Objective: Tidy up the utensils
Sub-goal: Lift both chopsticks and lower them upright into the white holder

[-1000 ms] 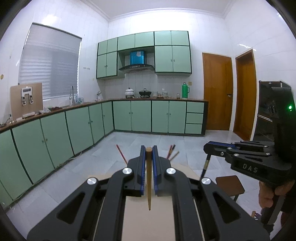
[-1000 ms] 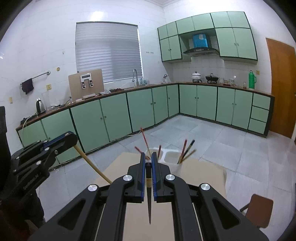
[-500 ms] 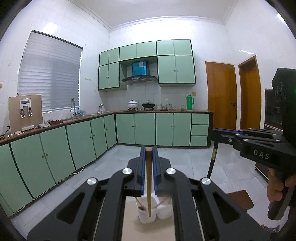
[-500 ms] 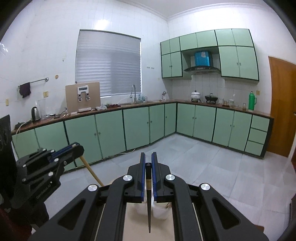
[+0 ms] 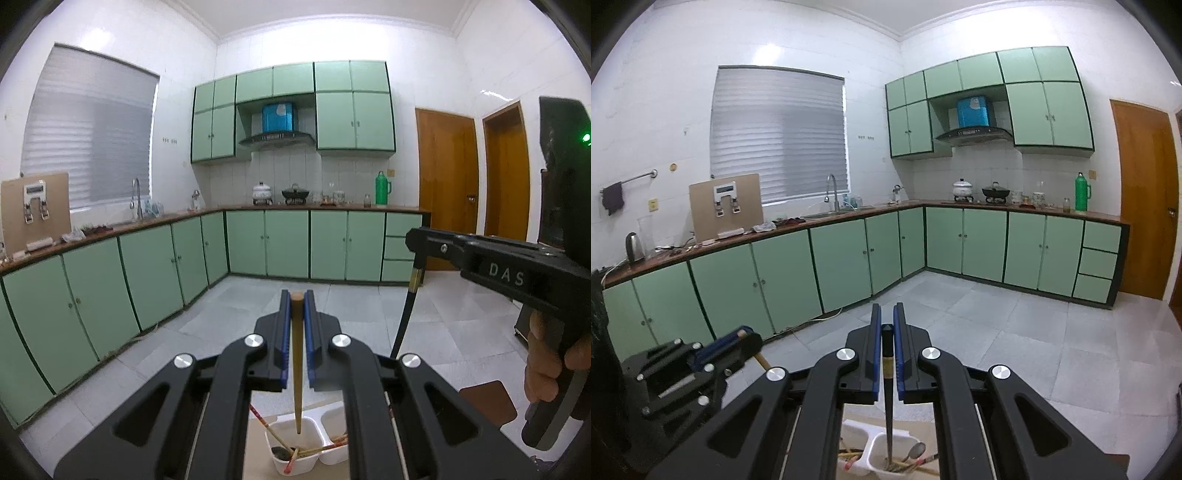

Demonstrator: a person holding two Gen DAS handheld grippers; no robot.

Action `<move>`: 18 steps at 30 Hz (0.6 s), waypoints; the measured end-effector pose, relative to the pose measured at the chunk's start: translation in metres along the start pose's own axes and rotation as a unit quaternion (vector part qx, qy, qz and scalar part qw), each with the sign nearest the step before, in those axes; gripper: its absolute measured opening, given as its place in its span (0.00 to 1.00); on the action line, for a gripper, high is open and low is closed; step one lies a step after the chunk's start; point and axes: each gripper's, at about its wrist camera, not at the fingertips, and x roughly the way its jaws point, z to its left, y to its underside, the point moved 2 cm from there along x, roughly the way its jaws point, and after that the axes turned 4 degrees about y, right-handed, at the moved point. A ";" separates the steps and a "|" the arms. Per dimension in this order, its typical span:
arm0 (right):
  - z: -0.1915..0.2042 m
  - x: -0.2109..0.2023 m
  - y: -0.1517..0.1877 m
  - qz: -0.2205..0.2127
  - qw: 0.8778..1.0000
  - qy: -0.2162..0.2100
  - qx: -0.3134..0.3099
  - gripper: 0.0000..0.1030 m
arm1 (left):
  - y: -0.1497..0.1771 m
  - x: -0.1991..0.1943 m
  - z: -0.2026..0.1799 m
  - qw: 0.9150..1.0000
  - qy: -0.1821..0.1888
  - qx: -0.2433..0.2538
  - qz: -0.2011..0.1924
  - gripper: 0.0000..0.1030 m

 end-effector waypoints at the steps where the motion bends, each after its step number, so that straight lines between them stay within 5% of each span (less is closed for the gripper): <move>1: -0.002 0.006 0.003 0.004 1.000 0.001 0.002 0.06 | 0.003 0.009 0.003 1.000 -0.001 -0.001 0.005 0.06; 18: -0.002 0.068 0.076 0.082 0.997 -0.006 -0.007 0.06 | 0.064 0.078 0.032 0.996 0.007 -0.024 0.080 0.06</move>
